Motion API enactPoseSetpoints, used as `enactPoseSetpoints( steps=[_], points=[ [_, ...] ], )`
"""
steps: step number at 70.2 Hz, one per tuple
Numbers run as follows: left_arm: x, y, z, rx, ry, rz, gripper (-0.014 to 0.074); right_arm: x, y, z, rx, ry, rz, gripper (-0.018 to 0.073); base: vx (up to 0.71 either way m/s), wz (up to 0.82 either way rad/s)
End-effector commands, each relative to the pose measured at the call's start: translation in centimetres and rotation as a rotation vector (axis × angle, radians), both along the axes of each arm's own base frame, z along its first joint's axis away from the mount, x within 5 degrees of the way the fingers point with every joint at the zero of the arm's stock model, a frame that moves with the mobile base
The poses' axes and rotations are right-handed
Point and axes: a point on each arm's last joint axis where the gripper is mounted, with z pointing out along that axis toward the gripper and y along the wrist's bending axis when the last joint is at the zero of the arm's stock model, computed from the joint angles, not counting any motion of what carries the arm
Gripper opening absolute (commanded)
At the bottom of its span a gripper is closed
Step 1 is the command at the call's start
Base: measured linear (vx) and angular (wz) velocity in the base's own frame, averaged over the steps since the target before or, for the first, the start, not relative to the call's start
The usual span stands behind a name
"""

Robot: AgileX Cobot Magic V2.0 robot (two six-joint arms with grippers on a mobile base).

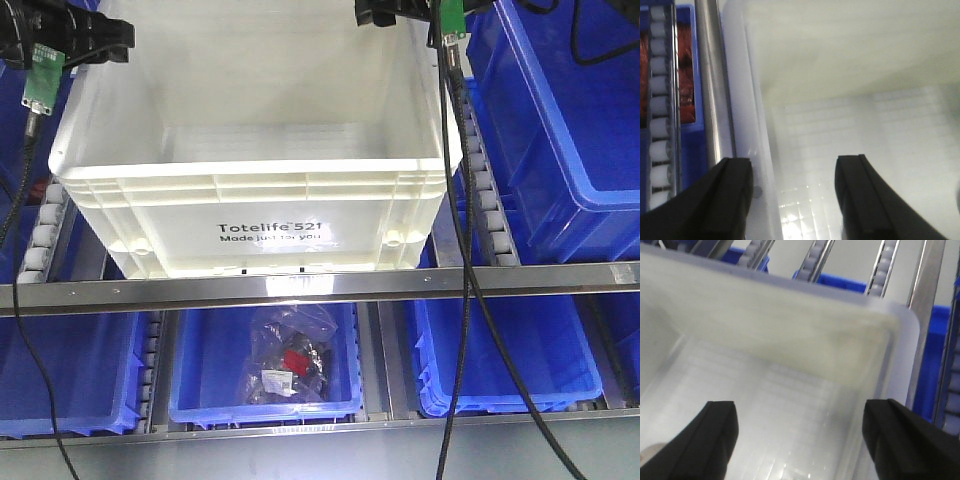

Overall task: Place moving items into box and shelve
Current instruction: 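Open both grippers and release the tote rims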

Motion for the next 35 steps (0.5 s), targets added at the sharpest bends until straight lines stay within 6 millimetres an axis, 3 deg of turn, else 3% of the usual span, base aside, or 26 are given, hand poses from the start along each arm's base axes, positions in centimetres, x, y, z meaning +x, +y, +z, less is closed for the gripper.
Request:
enactPoseSetpoints(
  steps=[1, 14, 27, 35],
  points=[
    [-1.0, -0.2, 3.5, -0.036, -0.131, 0.003, 0.0487, -1.3, -0.6, 3.6, 0.039, -0.100, -0.001, 0.0521, 0.00, 0.00],
    [-1.9, -0.1, 2.8, -0.028, -0.117, 0.001, 0.0483, -1.6, -0.5, 3.5, 0.045, -0.075, 0.007, 0.0501, 0.00, 0.00],
    [-4.2, 0.3, 0.3, -0.026, -0.126, 0.025, 0.0483, -1.6, -0.2, 3.7, 0.065, -0.092, 0.017, 0.0501, 0.00, 0.00],
    [-5.6, 0.6, -0.1, -0.022, -0.165, 0.036, 0.0483, -1.7, 0.5, 3.1, 0.058, -0.122, 0.030, 0.0501, 0.00, 0.00]
  ],
)
